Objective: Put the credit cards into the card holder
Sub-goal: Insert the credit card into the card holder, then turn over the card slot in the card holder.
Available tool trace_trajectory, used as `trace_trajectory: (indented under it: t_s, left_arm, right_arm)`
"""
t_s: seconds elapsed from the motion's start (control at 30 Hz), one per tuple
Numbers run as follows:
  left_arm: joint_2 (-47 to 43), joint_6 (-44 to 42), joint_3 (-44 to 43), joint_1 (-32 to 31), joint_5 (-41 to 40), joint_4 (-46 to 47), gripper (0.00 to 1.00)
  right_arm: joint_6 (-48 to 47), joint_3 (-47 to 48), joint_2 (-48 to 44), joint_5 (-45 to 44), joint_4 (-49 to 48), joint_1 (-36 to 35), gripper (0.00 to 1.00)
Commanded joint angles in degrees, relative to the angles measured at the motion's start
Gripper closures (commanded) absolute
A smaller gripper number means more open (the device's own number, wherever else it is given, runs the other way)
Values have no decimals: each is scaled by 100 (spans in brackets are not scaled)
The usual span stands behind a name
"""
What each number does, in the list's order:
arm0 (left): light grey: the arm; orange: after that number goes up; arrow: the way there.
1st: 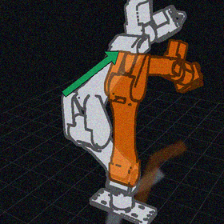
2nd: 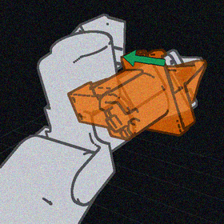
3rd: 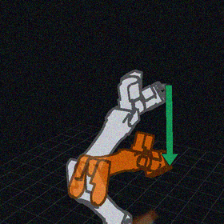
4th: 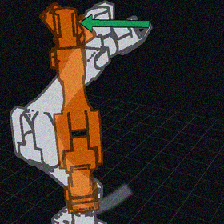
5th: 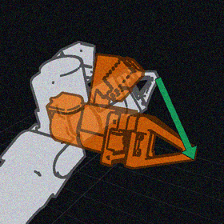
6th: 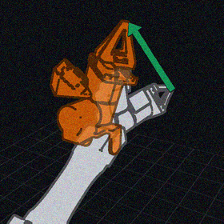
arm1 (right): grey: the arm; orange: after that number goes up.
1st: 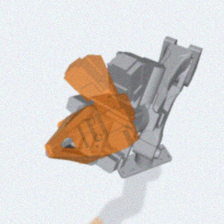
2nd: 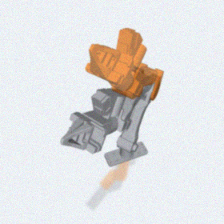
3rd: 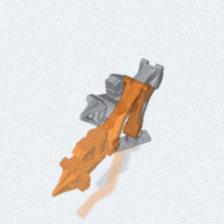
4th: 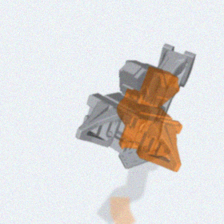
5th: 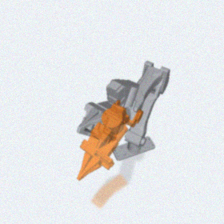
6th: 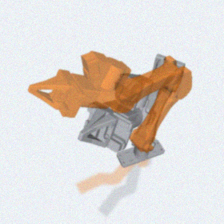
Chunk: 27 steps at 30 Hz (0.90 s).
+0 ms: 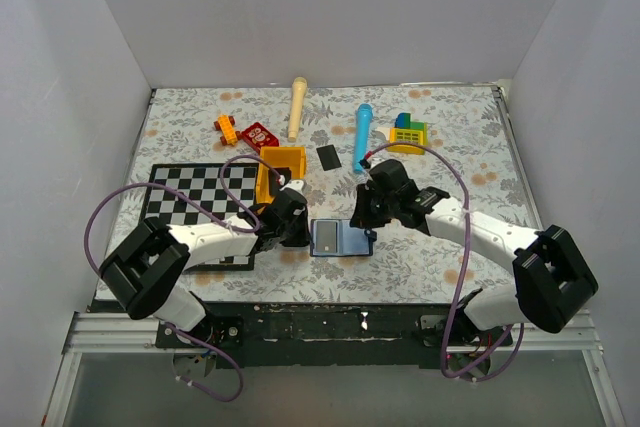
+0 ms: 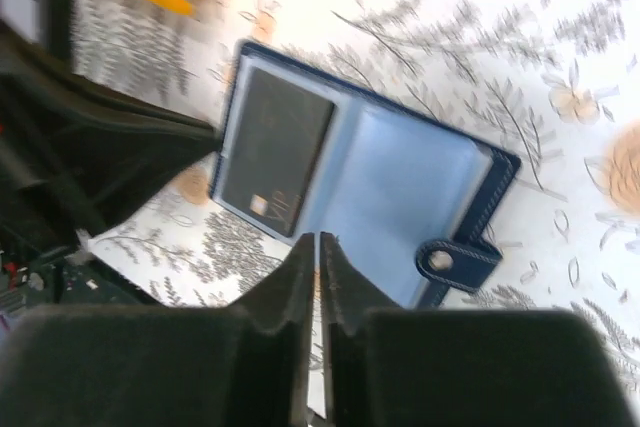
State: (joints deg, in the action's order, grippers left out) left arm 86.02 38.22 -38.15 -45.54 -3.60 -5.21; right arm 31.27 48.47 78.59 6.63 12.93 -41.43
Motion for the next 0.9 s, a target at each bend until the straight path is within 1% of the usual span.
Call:
trace_trajectory:
  t_s: [0.0, 0.07, 0.13, 0.3, 0.33, 0.37, 0.47, 0.73, 0.87]
  left_arm:
    - [-471, -174, 45, -8, -62, -50, 95]
    - [-533, -218, 27, -16, -62, -59, 95]
    - [-542, -227, 44, -8, -71, -59, 95]
    - [-463, -201, 36, -16, -18, -33, 96]
    - [-454, -192, 53, -16, -10, -15, 97]
    - [-463, -183, 62, -16, -10, -6, 97]
    - [-463, -174, 88, -8, -10, 3, 98]
    - [-428, -209, 80, -16, -10, 3, 99]
    - [-393, -201, 53, -8, 8, 12, 100]
  right_arm:
    - [19, -338, -107, -514, 412, 3, 82]
    - [72, -399, -115, -601, 421, -5, 74]
    - [116, -417, -72, -637, 438, 3, 71]
    - [90, -329, 104, -637, 509, 3, 71]
    - [90, -294, 156, -637, 552, 3, 72]
    - [90, -259, 200, -828, 614, 21, 75]
    - [117, -145, 394, -1006, 807, 12, 77]
    - [117, -127, 649, -707, 606, 12, 76]
    - [64, -127, 710, -321, 439, 12, 74]
